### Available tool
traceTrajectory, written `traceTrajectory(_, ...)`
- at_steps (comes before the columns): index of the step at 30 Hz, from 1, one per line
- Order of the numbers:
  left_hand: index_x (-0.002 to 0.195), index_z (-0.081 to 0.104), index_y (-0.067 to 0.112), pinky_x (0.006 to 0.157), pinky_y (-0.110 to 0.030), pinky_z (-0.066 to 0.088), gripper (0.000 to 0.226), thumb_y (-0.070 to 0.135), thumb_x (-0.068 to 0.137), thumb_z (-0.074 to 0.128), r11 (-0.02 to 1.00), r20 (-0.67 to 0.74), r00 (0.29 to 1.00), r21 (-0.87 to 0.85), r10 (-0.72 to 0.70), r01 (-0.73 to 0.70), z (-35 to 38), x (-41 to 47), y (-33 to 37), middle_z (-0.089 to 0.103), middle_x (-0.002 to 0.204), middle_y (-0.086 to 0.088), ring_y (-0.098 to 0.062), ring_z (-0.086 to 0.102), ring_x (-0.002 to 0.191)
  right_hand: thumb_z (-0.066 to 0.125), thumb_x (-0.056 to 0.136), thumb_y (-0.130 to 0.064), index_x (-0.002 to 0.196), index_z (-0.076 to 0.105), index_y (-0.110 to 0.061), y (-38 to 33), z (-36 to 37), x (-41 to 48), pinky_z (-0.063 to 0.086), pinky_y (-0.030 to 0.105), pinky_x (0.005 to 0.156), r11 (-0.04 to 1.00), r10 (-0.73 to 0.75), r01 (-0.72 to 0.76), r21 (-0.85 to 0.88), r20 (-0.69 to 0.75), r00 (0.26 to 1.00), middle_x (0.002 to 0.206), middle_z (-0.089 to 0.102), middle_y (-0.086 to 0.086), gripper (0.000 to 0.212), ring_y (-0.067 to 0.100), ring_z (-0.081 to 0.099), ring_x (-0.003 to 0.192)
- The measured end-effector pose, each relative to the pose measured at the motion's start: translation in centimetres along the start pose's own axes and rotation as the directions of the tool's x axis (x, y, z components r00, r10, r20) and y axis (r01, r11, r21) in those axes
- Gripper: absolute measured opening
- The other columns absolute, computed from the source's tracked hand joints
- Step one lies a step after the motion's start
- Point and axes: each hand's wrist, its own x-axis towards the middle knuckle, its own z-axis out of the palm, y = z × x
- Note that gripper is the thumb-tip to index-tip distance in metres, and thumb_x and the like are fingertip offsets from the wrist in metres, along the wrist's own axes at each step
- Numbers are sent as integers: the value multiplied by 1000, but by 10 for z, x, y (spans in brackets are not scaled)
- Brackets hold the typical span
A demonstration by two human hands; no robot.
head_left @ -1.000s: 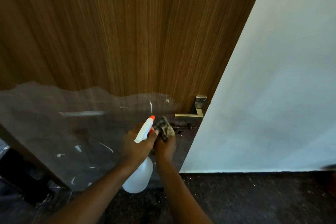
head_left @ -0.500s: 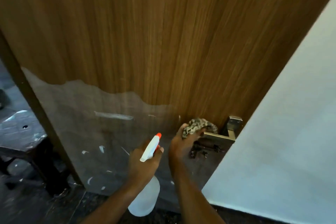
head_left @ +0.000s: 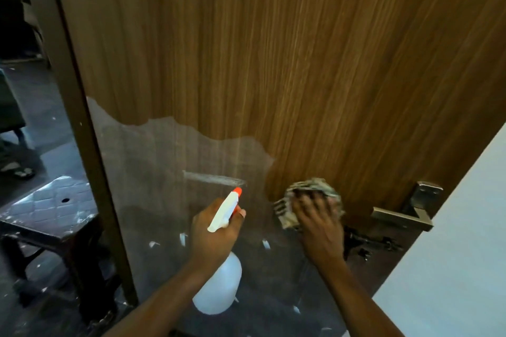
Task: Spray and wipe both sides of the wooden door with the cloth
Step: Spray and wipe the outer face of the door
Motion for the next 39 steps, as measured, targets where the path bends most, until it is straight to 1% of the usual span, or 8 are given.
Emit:
traceTrajectory(5,102,61,19,75,-32,57,29,23,76,73,996,-3,999,-78,-42,41,-34,30,-15,69,99,-3,-22,66,80,47,74,-43,134,51,-10,-40,-39,89,2,57,118,896,444,-440,60,-116,888,144,45,19,69,42,29,139)
traceTrajectory(9,99,57,25,67,-21,53,27,20,76,73,999,-28,999,-50,19,-20,-62,44,-17,64,87,9,-17,64,74,45,82,-41,151,34,-20,-101,-33,129,3,55,119,995,93,-97,-29,-108,990,151,42,9,73,35,31,139)
traceTrajectory(14,94,60,30,64,-19,55,27,17,75,74,997,-57,996,-22,75,-76,-89,58,-34,66,84,11,-19,67,73,59,81,-42,154,30,-27,-85,-1,65,13,49,119,968,-217,224,-115,66,974,146,46,1,80,31,46,127)
traceTrajectory(20,96,58,32,72,-25,55,27,20,77,73,999,-60,998,-45,2,-4,-109,64,-40,62,87,18,-15,66,82,52,82,-45,137,51,-15,-89,-46,133,9,57,118,956,287,-291,-35,-86,954,130,60,17,63,43,44,122)
traceTrajectory(26,91,54,42,67,-16,51,29,23,79,72,996,-84,995,-57,58,-63,-137,74,-27,59,85,25,-10,63,79,55,89,-54,154,33,-23,-174,-39,184,2,52,121,969,-220,224,-101,54,974,147,48,6,75,33,34,133)
traceTrajectory(29,97,59,36,69,-31,59,26,27,77,73,998,-91,995,-36,51,-55,-148,82,-34,67,88,11,-19,66,78,52,90,-42,152,37,-26,-153,-24,144,-2,48,121,927,-317,338,-160,145,937,140,55,4,66,32,39,125)
traceTrajectory(34,107,62,23,73,-39,60,34,27,75,74,999,-118,993,-32,25,-29,-161,88,-38,69,100,0,-22,67,82,50,91,-39,152,35,-30,-118,-42,130,5,47,121,987,-84,90,-132,50,995,131,61,4,63,33,44,120)
traceTrajectory(39,103,58,31,65,-11,49,29,25,78,72,996,-139,988,-45,67,-74,-179,95,-29,60,89,23,-8,63,82,49,91,-49,152,36,-22,-198,-66,229,9,53,119,998,-8,2,-62,-96,995,142,53,8,68,36,43,128)
